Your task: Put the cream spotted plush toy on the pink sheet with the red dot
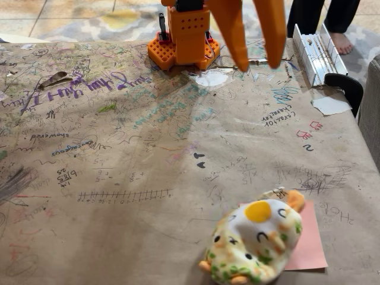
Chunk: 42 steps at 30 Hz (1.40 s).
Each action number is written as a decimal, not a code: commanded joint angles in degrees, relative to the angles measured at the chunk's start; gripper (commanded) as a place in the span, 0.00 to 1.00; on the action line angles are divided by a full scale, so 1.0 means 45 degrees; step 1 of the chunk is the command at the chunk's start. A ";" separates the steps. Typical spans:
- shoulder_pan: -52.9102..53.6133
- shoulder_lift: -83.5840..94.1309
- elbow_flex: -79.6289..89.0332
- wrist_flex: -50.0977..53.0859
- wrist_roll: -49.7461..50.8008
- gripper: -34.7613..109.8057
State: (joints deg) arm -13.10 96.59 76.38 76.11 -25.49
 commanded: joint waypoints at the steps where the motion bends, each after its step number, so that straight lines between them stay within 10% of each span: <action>1: -0.0039 0.1309 0.0566 -0.0156 -0.0488 0.35; 8: 0.0039 0.4980 0.8516 -0.3633 -0.0566 0.24; 19: 0.0039 1.3418 2.1875 -1.4160 0.6270 0.24; 27: 0.0469 1.7539 2.3672 -1.3340 0.6621 0.24; 33: -0.0098 2.1504 2.3672 -0.8105 0.6270 0.24; 42: 0.0137 2.1523 2.3672 -0.8145 0.6523 0.24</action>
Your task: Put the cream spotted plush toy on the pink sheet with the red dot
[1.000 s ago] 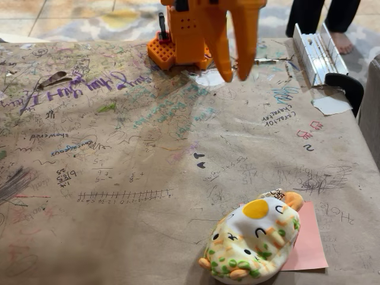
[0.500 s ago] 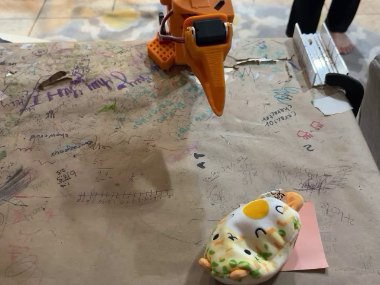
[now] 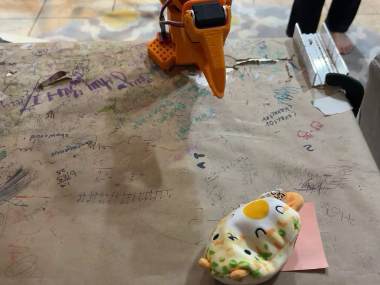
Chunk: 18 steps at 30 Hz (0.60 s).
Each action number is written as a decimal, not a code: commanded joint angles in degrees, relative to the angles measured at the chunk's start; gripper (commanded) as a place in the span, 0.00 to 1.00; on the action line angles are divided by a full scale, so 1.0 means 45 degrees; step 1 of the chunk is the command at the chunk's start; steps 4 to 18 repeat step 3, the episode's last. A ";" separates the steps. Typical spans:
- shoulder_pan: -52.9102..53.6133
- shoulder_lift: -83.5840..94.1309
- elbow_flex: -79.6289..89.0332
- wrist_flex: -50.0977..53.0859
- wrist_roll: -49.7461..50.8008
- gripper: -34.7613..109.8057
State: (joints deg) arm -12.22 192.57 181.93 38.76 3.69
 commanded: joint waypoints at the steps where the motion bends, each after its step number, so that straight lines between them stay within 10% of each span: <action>1: -0.0098 0.0195 0.0215 0.0176 0.0020 0.24; 18: -0.0137 0.0195 0.0215 0.0195 -0.0020 0.24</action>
